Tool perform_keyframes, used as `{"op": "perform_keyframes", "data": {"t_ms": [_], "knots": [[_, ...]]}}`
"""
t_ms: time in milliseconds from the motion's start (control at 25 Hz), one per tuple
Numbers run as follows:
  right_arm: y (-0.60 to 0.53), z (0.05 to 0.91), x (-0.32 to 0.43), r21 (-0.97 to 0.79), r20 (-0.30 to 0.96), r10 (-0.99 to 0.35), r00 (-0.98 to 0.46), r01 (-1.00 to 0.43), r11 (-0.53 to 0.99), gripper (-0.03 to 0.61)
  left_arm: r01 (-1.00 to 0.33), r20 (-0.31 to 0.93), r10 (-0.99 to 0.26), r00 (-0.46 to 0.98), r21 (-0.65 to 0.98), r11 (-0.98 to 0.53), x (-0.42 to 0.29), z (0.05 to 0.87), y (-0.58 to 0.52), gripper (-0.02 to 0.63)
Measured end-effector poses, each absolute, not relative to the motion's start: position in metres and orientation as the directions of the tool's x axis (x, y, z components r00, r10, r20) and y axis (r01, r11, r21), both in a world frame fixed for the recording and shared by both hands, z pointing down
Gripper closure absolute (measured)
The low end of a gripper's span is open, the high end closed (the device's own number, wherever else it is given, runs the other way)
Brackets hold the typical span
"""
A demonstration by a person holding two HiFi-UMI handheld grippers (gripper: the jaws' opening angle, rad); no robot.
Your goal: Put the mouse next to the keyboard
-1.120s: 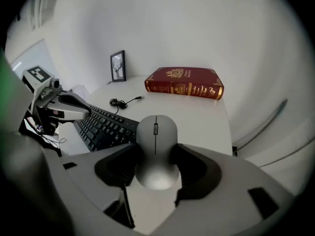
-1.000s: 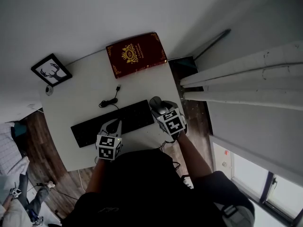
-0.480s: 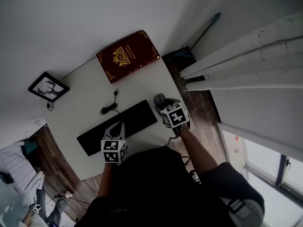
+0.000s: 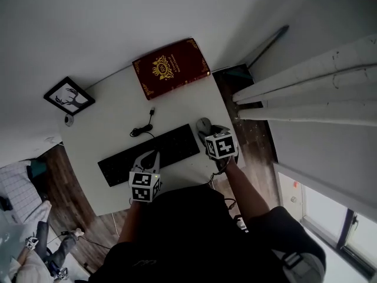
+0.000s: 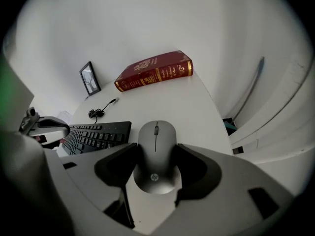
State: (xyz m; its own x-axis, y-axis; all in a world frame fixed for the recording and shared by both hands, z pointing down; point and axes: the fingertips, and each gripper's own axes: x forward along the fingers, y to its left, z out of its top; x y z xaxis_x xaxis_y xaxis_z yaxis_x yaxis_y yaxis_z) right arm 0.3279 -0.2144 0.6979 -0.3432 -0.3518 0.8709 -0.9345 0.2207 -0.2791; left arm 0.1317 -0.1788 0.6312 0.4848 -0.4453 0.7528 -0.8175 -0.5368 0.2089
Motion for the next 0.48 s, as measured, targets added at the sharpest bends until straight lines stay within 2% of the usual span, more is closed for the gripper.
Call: {"op": "perform_keyframes", "data": {"t_ms": [320,480], "knots": [[-0.217,0.704,0.323,-0.229,0.864,-0.388,-0.321,-0.937,0.264,0.302,-0.832,0.739,-0.47,0.484,0.22,-0.51,0.125,0.625,-0.164,0.611],[-0.219,0.692,0.329,-0.216,0.839,-0.447,-0.31,-0.944,0.249,0.298,-0.833,0.723,-0.487,0.491,0.224,-0.506,0.127,0.614,-0.158,0.611]]}}
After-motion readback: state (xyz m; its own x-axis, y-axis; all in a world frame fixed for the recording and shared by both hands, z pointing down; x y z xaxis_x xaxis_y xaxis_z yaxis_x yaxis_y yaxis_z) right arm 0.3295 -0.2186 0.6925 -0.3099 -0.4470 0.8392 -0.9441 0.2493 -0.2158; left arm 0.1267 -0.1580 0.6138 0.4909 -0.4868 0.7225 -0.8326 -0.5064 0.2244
